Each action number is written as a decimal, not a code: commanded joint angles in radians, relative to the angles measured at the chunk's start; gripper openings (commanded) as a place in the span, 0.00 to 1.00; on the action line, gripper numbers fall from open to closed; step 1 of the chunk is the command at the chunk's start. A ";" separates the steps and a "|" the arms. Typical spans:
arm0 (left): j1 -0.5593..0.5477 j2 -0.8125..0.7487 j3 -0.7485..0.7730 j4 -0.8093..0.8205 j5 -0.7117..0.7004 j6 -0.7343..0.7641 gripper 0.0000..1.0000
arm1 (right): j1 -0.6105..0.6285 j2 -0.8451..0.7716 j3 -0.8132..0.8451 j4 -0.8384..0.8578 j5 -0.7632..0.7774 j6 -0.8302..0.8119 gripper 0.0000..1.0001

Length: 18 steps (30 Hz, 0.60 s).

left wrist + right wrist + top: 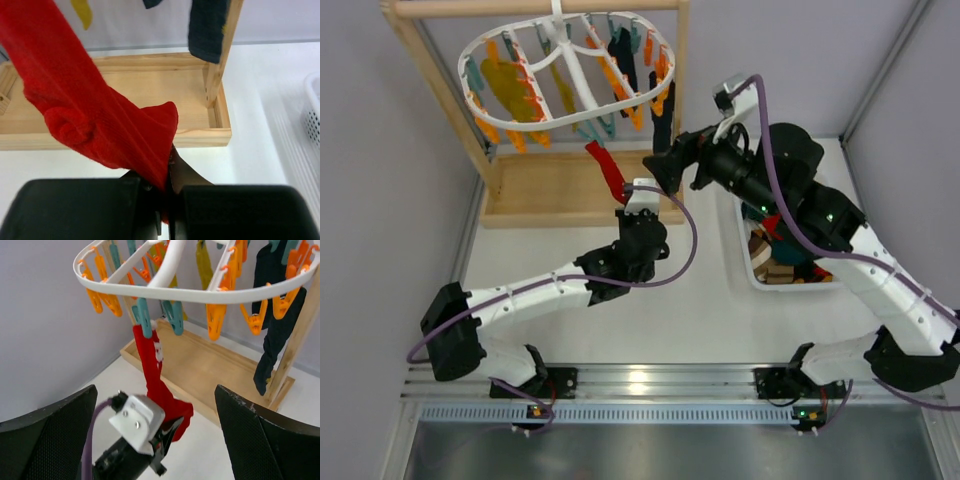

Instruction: Remove the socks clipped to the hanger

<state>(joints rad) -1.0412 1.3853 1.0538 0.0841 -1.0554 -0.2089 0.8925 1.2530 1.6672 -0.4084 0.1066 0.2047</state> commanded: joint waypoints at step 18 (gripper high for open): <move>-0.052 0.021 0.009 0.031 -0.006 0.008 0.00 | 0.122 0.605 0.652 -0.159 0.409 -0.375 0.75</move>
<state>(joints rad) -1.0794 1.4006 1.0538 0.0841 -1.0660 -0.2058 1.0061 1.8671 2.2688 -0.6334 0.4088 -0.0929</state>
